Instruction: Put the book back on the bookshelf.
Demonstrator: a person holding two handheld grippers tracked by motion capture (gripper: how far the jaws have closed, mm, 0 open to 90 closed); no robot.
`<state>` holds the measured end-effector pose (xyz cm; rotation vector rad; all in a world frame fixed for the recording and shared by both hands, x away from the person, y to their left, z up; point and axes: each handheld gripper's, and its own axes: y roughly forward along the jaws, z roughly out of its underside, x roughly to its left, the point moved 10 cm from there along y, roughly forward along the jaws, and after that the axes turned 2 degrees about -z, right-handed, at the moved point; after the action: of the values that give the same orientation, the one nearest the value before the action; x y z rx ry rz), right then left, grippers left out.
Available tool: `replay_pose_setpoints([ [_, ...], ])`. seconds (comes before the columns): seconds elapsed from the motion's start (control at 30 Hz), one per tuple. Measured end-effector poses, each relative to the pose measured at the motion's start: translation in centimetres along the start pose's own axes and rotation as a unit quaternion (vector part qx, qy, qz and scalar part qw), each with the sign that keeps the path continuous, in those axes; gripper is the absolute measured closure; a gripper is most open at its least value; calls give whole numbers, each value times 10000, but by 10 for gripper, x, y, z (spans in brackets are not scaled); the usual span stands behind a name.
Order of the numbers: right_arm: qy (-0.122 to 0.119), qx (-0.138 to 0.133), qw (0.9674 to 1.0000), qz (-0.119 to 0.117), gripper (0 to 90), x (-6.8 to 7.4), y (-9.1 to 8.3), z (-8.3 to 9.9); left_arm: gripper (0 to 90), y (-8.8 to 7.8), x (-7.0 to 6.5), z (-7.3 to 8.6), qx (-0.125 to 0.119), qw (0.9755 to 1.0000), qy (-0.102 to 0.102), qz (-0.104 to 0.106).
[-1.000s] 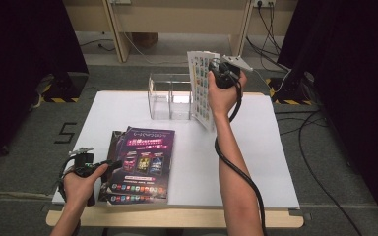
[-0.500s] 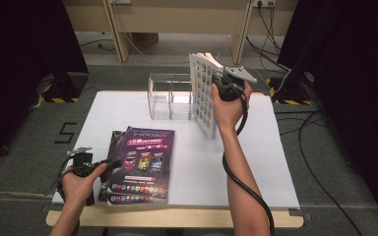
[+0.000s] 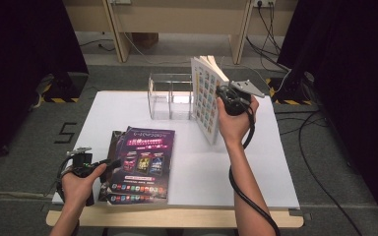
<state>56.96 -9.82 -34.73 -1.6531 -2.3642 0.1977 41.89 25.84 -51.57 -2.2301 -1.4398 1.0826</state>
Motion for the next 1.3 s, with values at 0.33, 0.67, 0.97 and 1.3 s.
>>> replay_pose_setpoints([
  [0.33,80,-39,10000,-11,717,-1,-12,10,446,-1,0,-1,-16,10000,-11,-6],
  [0.67,90,-43,9999,-20,686,-2,-18,9,446,-1,0,0,-3,10000,-3,-9],
  [0.97,20,-65,9999,-95,643,3,-16,8,446,-3,0,-1,-24,10000,-16,-3],
  [1.3,-37,137,9998,-146,627,0,-4,5,445,-3,1,-2,-43,10000,-23,-3],
])
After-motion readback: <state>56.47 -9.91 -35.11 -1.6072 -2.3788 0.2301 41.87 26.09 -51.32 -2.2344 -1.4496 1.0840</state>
